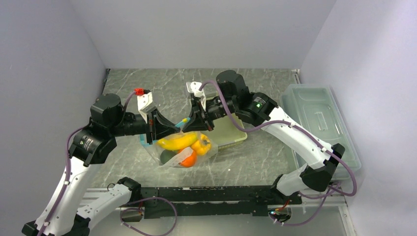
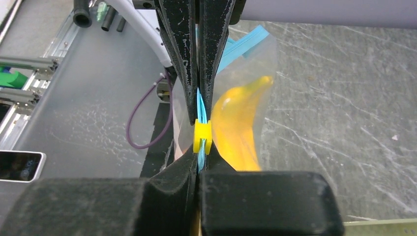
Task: Place the food in the zip-top bag and seal the zipper
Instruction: Zip the zipper food storage bag.
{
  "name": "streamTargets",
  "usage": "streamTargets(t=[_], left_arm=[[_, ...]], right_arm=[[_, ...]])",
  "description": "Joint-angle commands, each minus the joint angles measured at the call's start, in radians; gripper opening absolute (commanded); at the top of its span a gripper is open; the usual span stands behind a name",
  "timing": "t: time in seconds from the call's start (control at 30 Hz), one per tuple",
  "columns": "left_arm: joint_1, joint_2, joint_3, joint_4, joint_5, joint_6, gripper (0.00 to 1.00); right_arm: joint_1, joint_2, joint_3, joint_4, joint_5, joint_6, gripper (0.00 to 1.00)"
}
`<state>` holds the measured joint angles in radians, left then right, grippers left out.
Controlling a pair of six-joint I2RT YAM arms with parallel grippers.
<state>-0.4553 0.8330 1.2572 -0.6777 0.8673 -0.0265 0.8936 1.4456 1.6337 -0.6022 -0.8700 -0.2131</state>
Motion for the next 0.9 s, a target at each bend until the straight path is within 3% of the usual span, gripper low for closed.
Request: streamTargets(t=[0.0,0.2,0.37,0.5,0.6,0.87], left_arm=[[-0.002,-0.012,0.037,0.045,0.03,0.015,0.0],[-0.002,-0.011,0.029,0.05,0.031,0.014,0.01],[-0.002,-0.021,0.011,0.073,0.021,-0.001,0.33],[-0.002,-0.026,0.002,0.098,0.028,-0.016,0.52],[-0.002,-0.025,-0.005,0.128,0.039,-0.032,0.6],[-0.002,0.015,-0.009,0.224,0.051,-0.08,0.66]], right_arm=[[0.005,-0.012,0.029,0.033,-0.037,-0.017,0.0],[0.007,-0.046,-0.013,0.083,-0.013,-0.007,0.0],[0.01,-0.045,-0.012,0.073,-0.004,-0.008,0.0],[0.01,-0.052,-0.021,0.073,0.0,-0.011,0.0],[0.01,-0.044,-0.015,0.059,-0.003,-0.015,0.0],[0.022,-0.012,0.021,0.009,-0.016,-0.032,0.0]])
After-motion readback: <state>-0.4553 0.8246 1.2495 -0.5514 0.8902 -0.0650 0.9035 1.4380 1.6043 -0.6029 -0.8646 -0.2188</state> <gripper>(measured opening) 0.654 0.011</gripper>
